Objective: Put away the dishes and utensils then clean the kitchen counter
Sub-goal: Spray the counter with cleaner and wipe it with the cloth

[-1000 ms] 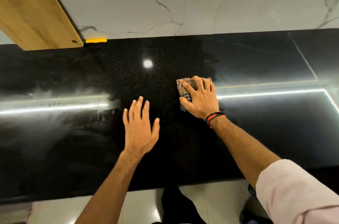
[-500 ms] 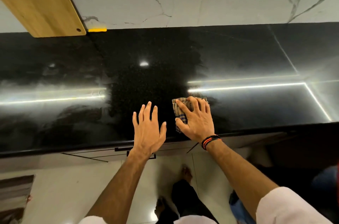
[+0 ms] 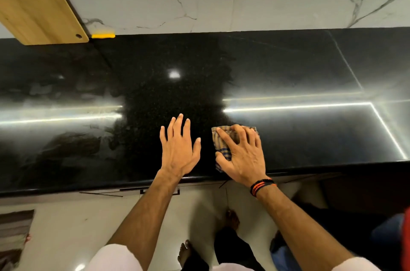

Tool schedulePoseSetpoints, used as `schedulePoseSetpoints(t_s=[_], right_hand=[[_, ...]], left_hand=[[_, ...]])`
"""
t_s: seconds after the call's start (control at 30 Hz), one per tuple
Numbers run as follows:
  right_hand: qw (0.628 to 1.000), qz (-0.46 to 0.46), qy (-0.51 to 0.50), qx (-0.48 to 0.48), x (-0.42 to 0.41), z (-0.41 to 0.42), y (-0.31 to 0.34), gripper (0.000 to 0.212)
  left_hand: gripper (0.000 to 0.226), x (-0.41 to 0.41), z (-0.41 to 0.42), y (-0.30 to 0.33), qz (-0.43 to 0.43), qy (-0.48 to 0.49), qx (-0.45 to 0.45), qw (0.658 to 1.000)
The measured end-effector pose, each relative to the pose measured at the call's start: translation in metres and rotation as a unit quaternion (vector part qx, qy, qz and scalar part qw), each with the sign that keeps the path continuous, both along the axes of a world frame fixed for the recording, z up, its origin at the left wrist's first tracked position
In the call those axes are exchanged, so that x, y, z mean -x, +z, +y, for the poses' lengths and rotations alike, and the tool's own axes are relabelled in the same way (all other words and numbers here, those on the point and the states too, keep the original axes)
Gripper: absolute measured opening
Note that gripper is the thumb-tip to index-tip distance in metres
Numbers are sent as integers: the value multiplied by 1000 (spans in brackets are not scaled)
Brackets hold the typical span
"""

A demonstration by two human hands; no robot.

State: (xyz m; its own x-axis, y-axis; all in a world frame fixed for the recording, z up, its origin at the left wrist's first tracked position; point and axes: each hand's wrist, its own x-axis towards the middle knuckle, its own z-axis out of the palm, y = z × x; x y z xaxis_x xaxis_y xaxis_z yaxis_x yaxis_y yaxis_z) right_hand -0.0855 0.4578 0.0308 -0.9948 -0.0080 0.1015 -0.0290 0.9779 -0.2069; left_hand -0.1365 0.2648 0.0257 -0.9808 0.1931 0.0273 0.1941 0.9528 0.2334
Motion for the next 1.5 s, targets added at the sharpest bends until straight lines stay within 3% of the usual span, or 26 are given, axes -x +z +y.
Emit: schedulePoseSetpoints(t_s=[0.23, 0.83, 1.17, 1.5], right_hand=[[1000, -9, -17, -1, 3, 41, 5, 66], [997, -35, 46, 42, 40, -12, 7, 68], [999, -33, -7, 3, 45, 53, 4, 68], [1000, -27, 12, 5, 74, 8, 7, 68]], left_hand=[[73, 32, 16, -7, 7, 8, 13, 1000], [64, 34, 17, -8, 40, 33, 4, 999], [63, 34, 17, -6, 43, 35, 10, 998], [64, 38, 19, -6, 30, 37, 13, 999]])
